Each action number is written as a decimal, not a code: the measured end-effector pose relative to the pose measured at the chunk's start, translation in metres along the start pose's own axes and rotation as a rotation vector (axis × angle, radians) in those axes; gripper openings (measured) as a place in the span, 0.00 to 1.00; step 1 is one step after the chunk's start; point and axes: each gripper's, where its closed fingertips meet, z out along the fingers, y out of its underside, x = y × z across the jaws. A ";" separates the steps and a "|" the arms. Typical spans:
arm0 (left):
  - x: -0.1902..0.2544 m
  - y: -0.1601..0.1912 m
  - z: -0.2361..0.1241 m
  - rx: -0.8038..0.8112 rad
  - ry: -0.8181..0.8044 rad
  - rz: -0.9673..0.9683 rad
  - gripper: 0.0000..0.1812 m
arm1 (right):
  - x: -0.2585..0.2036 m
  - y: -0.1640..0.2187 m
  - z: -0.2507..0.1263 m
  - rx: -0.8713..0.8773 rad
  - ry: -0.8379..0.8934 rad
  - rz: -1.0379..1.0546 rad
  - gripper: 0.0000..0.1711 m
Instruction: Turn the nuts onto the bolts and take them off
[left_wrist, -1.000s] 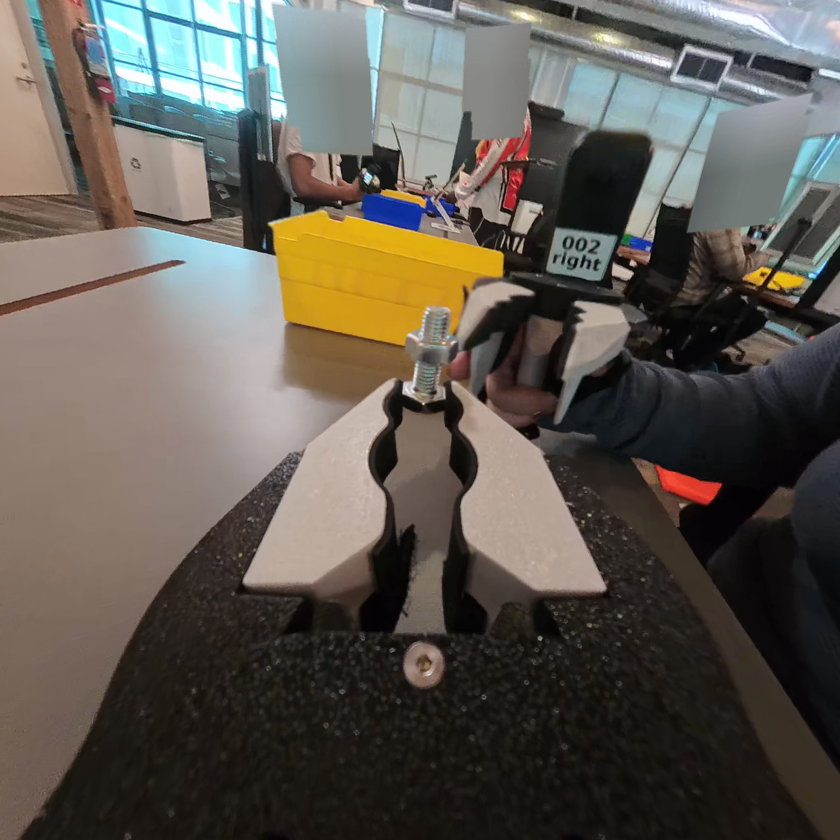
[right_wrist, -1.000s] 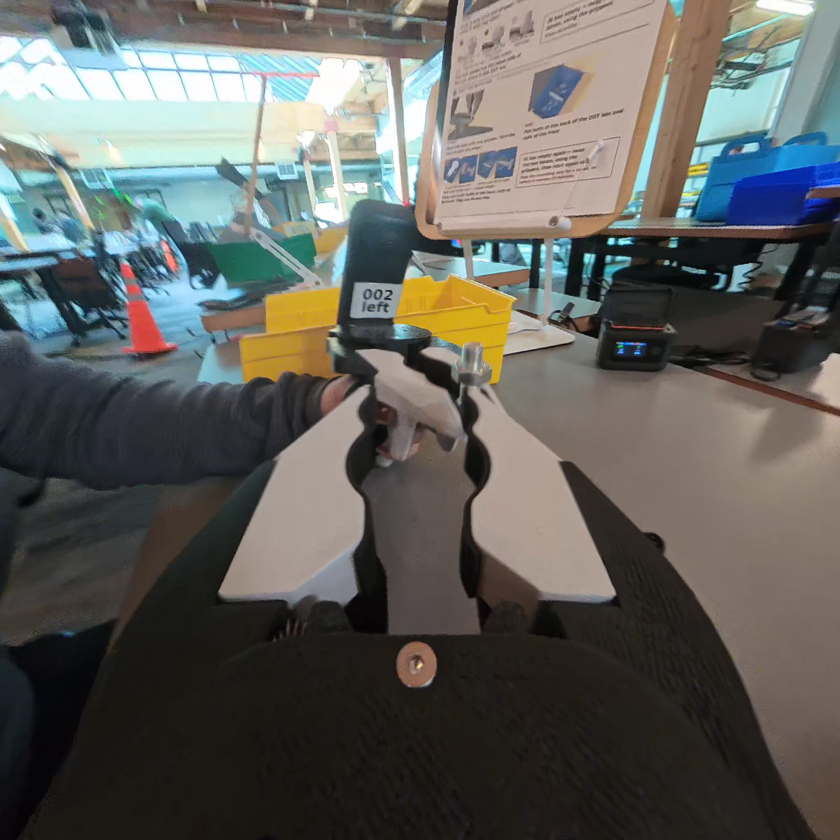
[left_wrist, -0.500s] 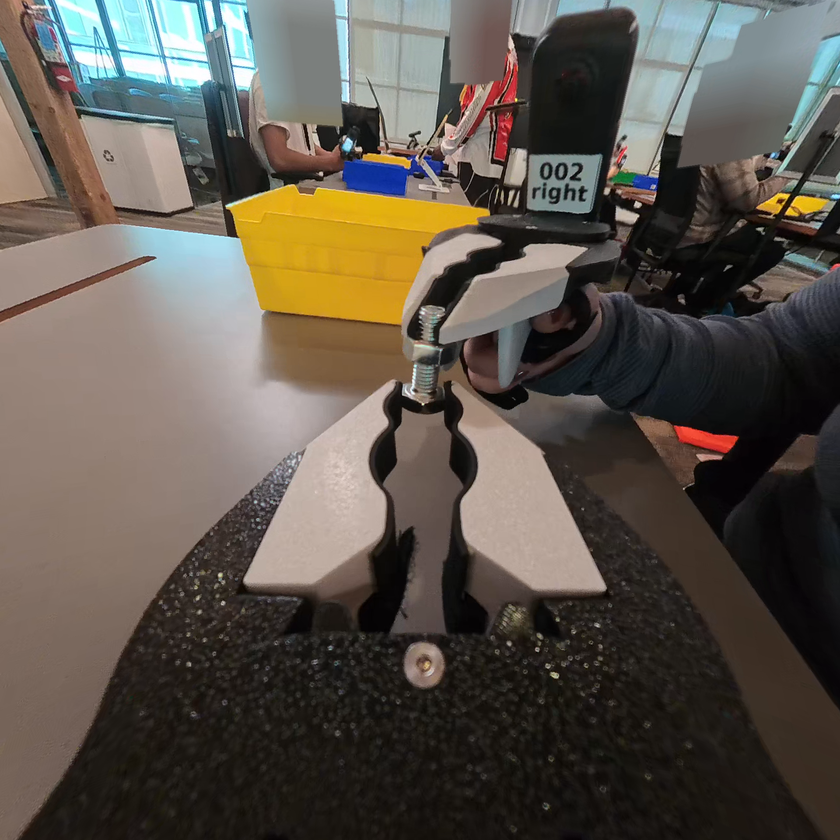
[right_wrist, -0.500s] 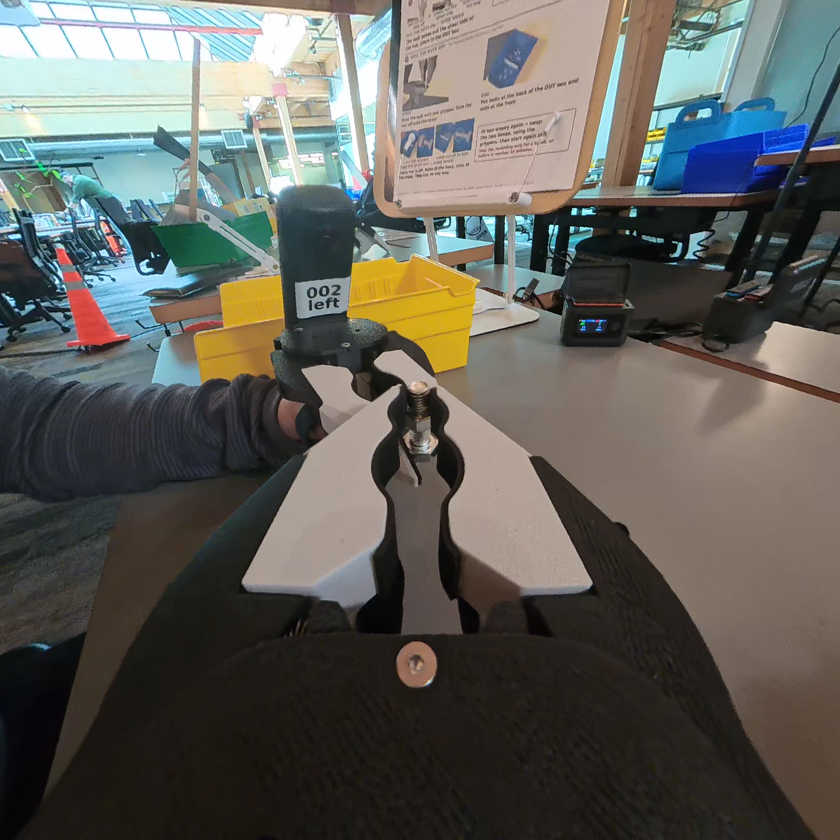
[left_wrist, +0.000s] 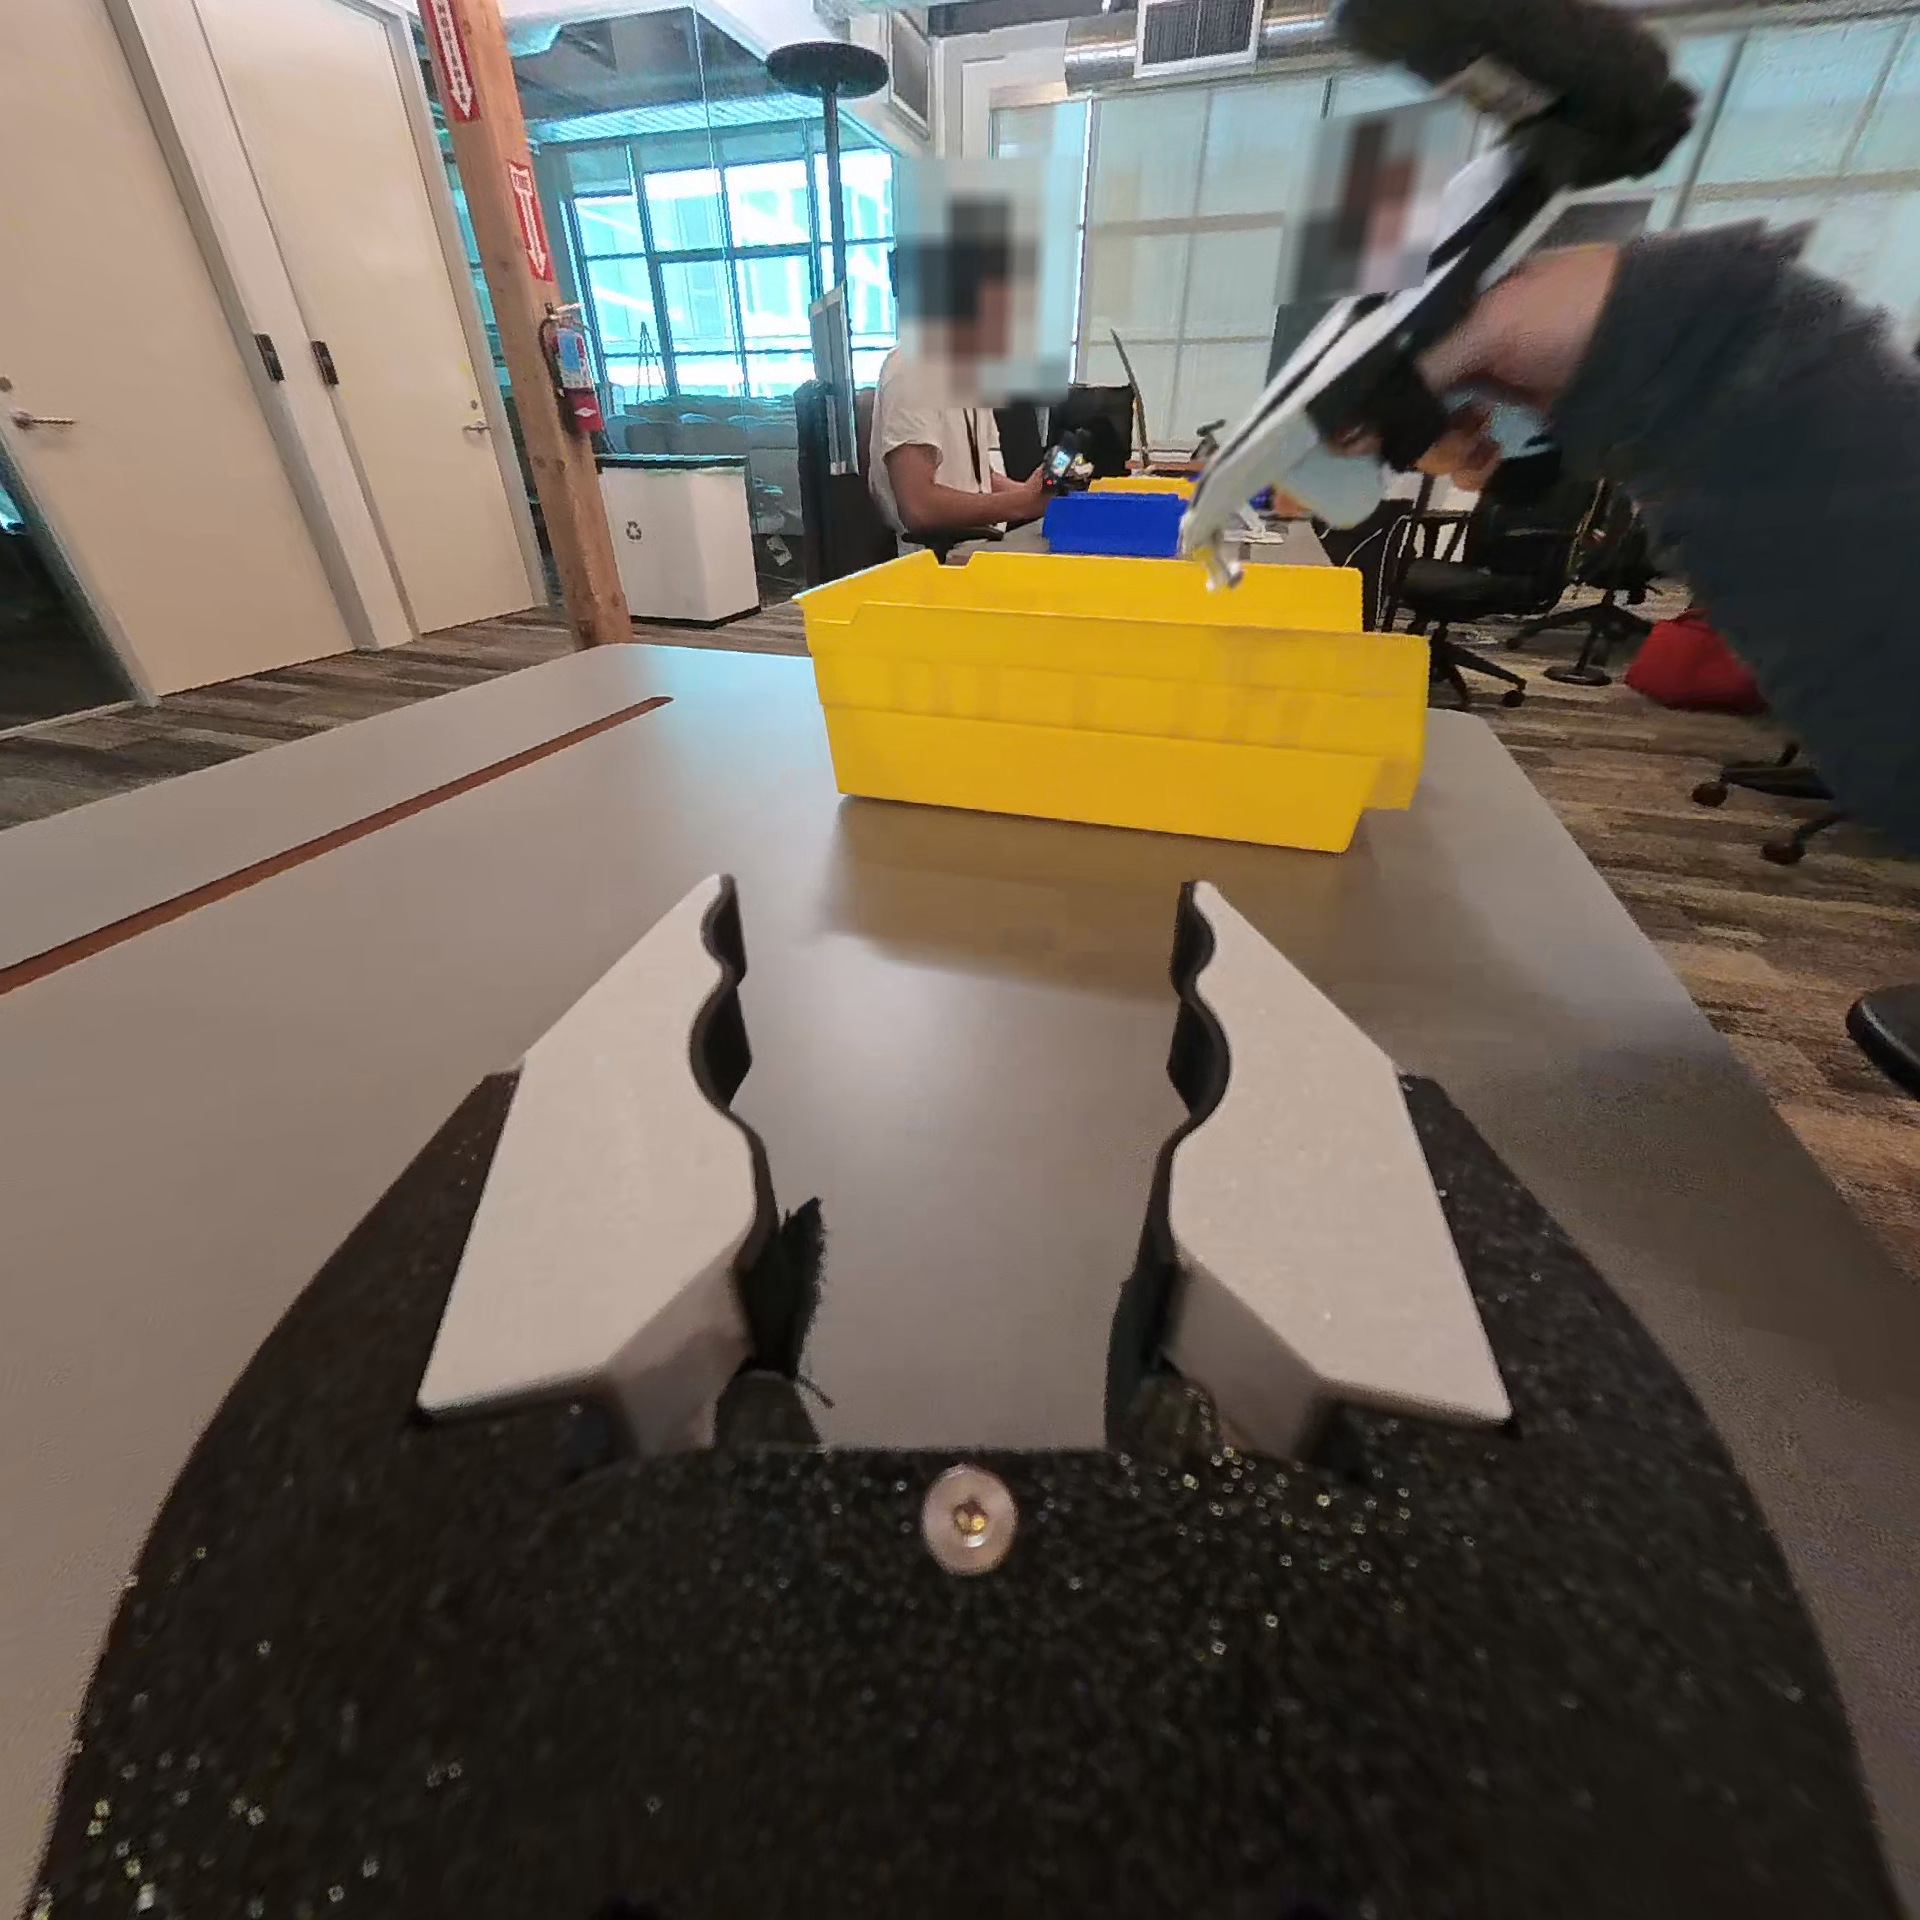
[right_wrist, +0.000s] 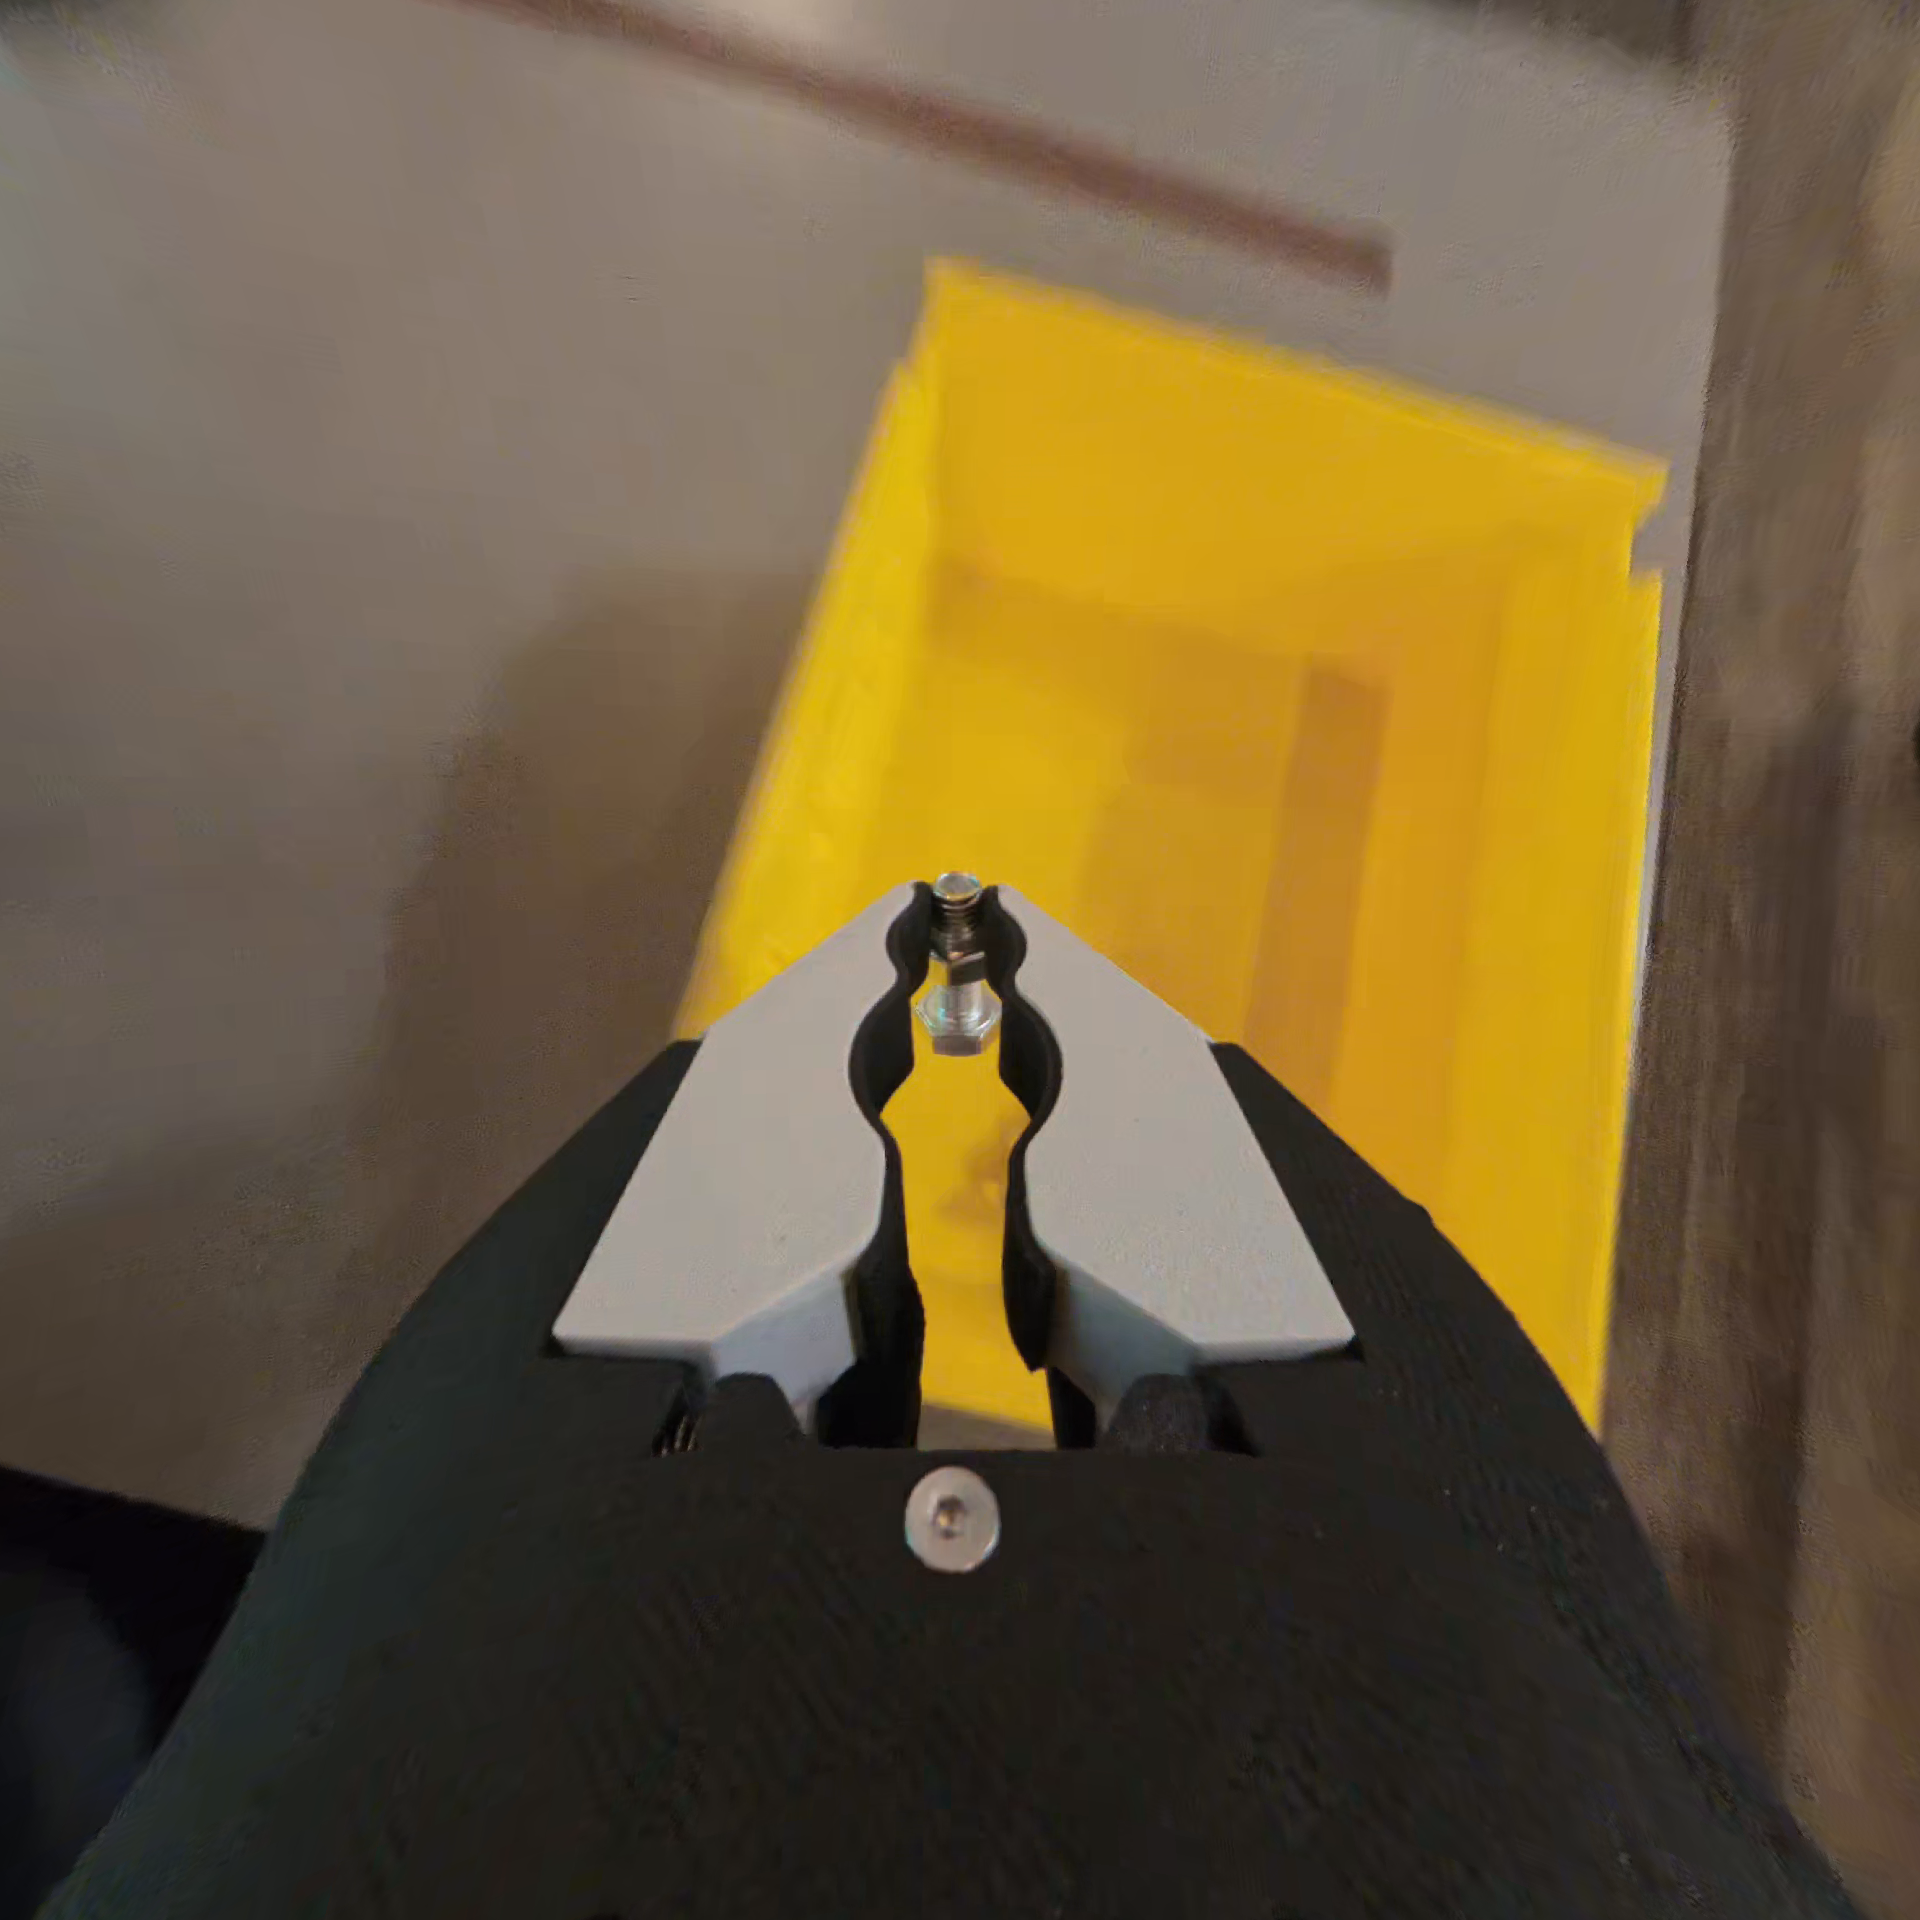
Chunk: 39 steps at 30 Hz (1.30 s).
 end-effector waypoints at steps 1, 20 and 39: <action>0.000 0.000 0.000 -0.002 -0.003 0.002 0.44 | 0.016 0.017 0.010 -0.114 0.006 0.022 0.04; -0.032 -0.006 -0.011 0.020 -0.202 0.021 0.45 | 0.002 -0.056 -0.014 0.337 0.292 -0.034 0.17; -0.073 -0.019 -0.039 0.077 -0.499 0.200 0.34 | -0.254 -0.121 0.083 1.198 -0.095 -0.412 0.00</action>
